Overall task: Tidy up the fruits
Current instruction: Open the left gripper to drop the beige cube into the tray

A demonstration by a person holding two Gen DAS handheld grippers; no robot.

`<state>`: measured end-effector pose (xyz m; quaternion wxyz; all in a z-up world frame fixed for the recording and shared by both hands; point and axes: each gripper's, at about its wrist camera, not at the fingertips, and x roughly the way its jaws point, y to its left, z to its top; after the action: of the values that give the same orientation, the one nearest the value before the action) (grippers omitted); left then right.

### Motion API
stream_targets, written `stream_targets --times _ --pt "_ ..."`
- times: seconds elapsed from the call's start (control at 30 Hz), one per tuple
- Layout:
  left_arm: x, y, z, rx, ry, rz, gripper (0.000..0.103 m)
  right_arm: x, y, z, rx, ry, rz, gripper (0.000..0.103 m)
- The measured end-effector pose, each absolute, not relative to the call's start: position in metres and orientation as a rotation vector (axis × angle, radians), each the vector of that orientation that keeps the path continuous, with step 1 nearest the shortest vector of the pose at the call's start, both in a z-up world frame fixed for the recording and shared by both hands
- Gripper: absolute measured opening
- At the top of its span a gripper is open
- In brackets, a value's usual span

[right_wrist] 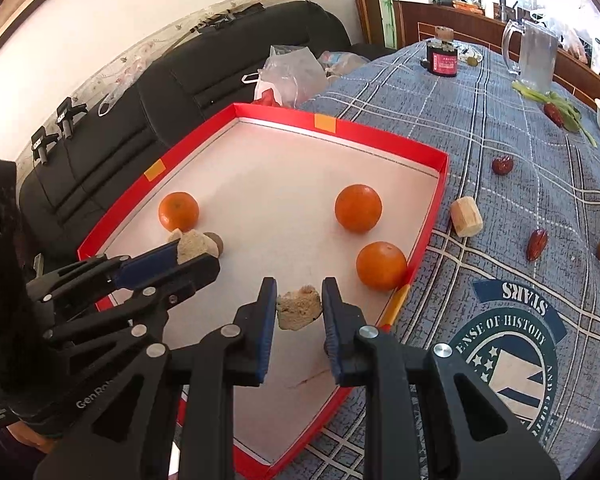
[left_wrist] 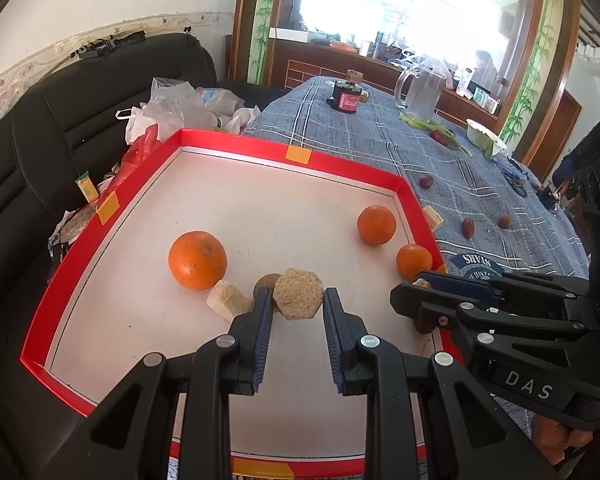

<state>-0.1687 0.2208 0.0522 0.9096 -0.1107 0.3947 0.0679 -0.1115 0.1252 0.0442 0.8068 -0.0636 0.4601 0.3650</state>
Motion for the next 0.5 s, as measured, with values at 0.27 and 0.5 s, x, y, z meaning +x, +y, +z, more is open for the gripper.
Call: stream_targets --times 0.27,0.5 --pt "-0.168 0.221 0.052 -0.228 0.821 0.145 0.03 -0.108 0.123 0.036 -0.139 1.007 0.775 0.025" --pt "-0.167 0.22 0.049 -0.233 0.835 0.15 0.04 -0.107 0.123 0.031 -0.136 1.024 0.776 0.026"
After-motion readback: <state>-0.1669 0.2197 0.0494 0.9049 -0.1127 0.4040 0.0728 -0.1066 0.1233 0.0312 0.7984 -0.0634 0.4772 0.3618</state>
